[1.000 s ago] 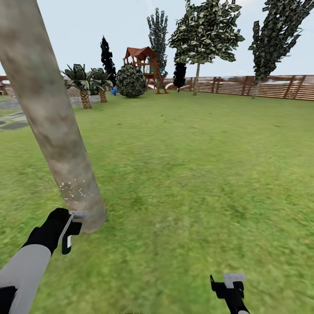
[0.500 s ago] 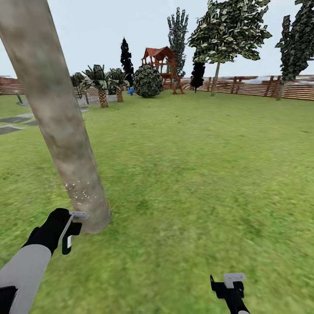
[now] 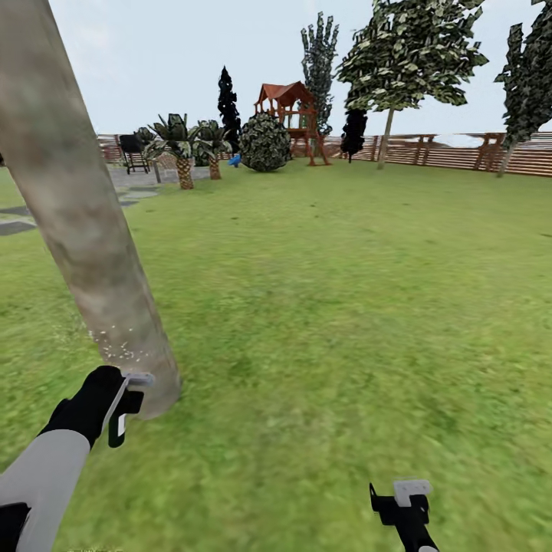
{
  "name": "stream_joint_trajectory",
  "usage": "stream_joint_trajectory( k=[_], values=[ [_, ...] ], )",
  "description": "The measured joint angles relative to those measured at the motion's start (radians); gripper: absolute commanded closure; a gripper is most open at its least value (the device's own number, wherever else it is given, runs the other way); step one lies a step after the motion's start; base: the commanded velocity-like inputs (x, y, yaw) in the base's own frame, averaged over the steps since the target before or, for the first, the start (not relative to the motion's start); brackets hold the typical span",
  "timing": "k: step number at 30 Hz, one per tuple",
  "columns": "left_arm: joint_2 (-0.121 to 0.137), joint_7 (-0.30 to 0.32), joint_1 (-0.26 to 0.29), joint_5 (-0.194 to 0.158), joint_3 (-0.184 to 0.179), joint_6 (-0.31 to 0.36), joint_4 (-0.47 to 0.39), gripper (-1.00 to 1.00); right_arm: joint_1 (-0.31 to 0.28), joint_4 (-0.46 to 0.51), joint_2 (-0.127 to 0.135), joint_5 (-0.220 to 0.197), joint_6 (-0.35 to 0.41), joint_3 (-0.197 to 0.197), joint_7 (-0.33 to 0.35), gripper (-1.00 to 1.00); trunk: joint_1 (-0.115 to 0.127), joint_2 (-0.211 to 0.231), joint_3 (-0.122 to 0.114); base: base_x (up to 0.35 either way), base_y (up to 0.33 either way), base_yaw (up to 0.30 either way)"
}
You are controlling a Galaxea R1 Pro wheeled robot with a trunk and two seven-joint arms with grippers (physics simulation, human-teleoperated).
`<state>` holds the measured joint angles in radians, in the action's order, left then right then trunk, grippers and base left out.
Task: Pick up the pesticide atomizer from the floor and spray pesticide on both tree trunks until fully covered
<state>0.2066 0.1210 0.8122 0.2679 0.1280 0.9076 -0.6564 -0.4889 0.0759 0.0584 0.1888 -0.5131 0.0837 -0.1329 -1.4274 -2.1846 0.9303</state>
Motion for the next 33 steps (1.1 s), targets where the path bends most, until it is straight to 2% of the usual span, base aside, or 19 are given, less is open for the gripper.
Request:
stream_joint_trajectory(
  k=[7, 11, 15, 19, 33],
  values=[
    [0.009, 0.0, -0.008, 0.002, 0.003, 0.0, 0.0, 1.0, 0.0, 0.0, 0.0, 0.0, 0.0, 0.0, 0.0, -1.0, 0.0, 0.0, 0.0, 0.118, -0.255, 0.275],
    [0.024, -0.001, -0.019, 0.007, 0.034, -0.001, 0.0, 1.0, 0.0, 0.0, 0.0, 0.0, 0.0, -0.001, 0.001, -1.0, 0.0, 0.0, 0.0, 0.142, -0.256, 0.277],
    [0.026, 0.0, -0.027, -0.001, 0.042, -0.002, -0.004, 1.0, 0.0, 0.0, 0.0, 0.0, 0.0, -0.001, 0.001, -1.0, 0.0, 0.0, 0.0, 0.217, -0.214, 0.254],
    [0.017, -0.001, -0.027, 0.0, 0.039, -0.003, -0.008, 1.0, 0.0, 0.0, 0.0, 0.0, 0.0, -0.001, 0.001, -1.0, 0.0, 0.0, 0.0, 0.242, -0.196, 0.046],
    [0.015, -0.001, -0.027, 0.0, 0.037, -0.003, -0.01, 1.0, 0.0, 0.0, 0.0, 0.0, 0.0, -0.001, 0.001, -1.0, 0.0, 0.0, 0.0, 0.168, -0.232, 0.02]
  ],
)
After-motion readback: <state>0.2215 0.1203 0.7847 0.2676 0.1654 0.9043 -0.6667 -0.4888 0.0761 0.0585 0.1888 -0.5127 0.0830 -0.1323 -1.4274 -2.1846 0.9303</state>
